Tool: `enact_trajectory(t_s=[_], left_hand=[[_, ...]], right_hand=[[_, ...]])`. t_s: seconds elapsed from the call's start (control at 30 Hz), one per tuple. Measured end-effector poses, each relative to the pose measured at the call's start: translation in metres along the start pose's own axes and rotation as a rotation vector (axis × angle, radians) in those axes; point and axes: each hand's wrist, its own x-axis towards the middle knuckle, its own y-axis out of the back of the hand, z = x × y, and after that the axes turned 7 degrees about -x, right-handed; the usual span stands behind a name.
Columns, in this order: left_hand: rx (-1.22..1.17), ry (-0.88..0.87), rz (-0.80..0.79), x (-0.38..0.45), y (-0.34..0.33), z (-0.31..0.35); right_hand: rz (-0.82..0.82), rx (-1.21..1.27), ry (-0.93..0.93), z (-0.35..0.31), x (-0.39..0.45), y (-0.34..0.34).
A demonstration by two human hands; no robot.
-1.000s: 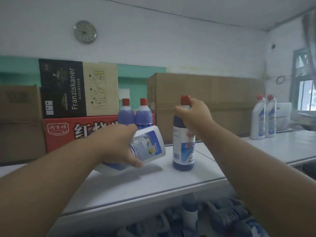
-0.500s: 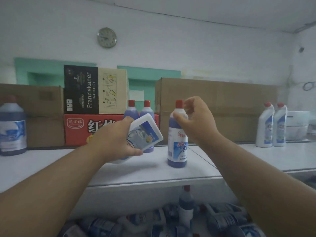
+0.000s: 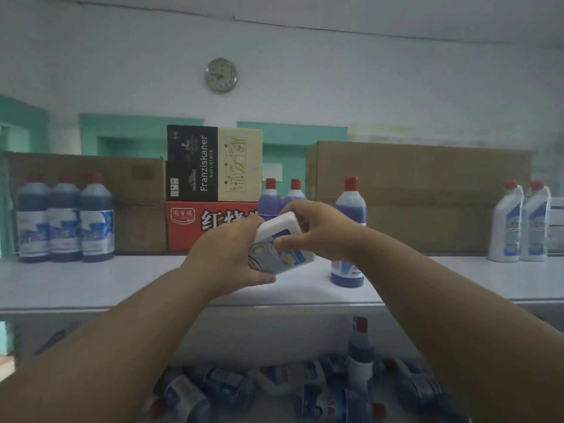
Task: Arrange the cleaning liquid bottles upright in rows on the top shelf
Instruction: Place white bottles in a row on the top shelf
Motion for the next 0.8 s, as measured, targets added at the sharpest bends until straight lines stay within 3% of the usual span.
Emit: enact_trajectory(t_s=[0.07, 0.17, 0.27, 0.33, 0.47, 0.6, 0.7, 0.8], left_hand=[[-0.041, 0.02, 0.051, -0.001, 0.001, -0.01], [0.01, 0.034, 0.273, -0.009, -0.006, -0.028], [0.099, 0.111, 0.502, -0.02, -0.011, -0.045], [-0.038, 0.238, 0.426, -0.021, -0.008, -0.052], [-0.824, 0.552, 0.073, -0.009, 0.005, -0.06], [-1.373, 0.647, 0.085, 0.0, 0.01, -0.065], [-1.423, 0.621, 0.143, 0.002, 0.011, -0.078], [-1.129, 0.493, 0.059, 0.003, 0.018, -0.098]], right_hand=[[0.044, -0.02, -0.024, -0.006, 0.007, -0.002], [0.167, -0.02, -0.054, -0.015, 0.017, -0.005], [0.31, 0.176, -0.157, -0.018, 0.025, -0.019], [0.388, 0.373, -0.255, -0.019, 0.029, -0.034], [0.5, 0.71, -0.368, -0.026, 0.033, -0.069], [0.451, 0.791, -0.382, -0.033, 0.036, -0.097], [0.318, 0.689, -0.435, -0.035, 0.039, -0.103], [0.252, 0.569, -0.409, -0.038, 0.046, -0.095]])
